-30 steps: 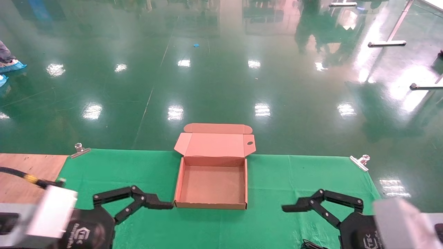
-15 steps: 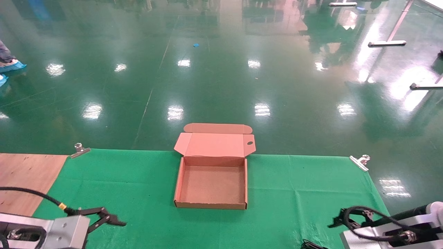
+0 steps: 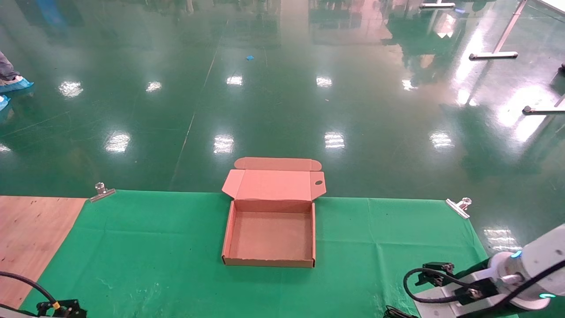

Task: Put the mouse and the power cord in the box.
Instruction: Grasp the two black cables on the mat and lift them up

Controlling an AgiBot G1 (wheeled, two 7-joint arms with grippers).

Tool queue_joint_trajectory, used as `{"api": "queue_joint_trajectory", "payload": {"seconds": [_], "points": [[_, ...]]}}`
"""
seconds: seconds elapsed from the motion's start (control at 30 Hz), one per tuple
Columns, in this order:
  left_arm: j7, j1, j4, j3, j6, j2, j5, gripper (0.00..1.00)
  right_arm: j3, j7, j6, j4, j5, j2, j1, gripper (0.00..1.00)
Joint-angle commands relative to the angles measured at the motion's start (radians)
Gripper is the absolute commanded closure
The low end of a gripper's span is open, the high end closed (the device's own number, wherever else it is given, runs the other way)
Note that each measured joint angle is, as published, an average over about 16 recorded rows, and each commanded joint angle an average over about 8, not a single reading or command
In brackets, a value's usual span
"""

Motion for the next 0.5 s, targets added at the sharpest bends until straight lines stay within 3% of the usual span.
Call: {"api": "queue_joint_trajectory", "payload": {"seconds": [0.03,0.5], "points": [[0.042,-0.005,0.046,0.020,-0.033,0.021,0.047,0.00,-0.006,-0.020,0.030,-0.043,-0.015,-0.021,-0.009,0.00],[0.227,-0.053,0.375,0.032,-0.151,0.137,0.084,0.00,-0.022,-0.225,0.158,-0.439,-0.020,-0.179,-0.003,0.00]]}}
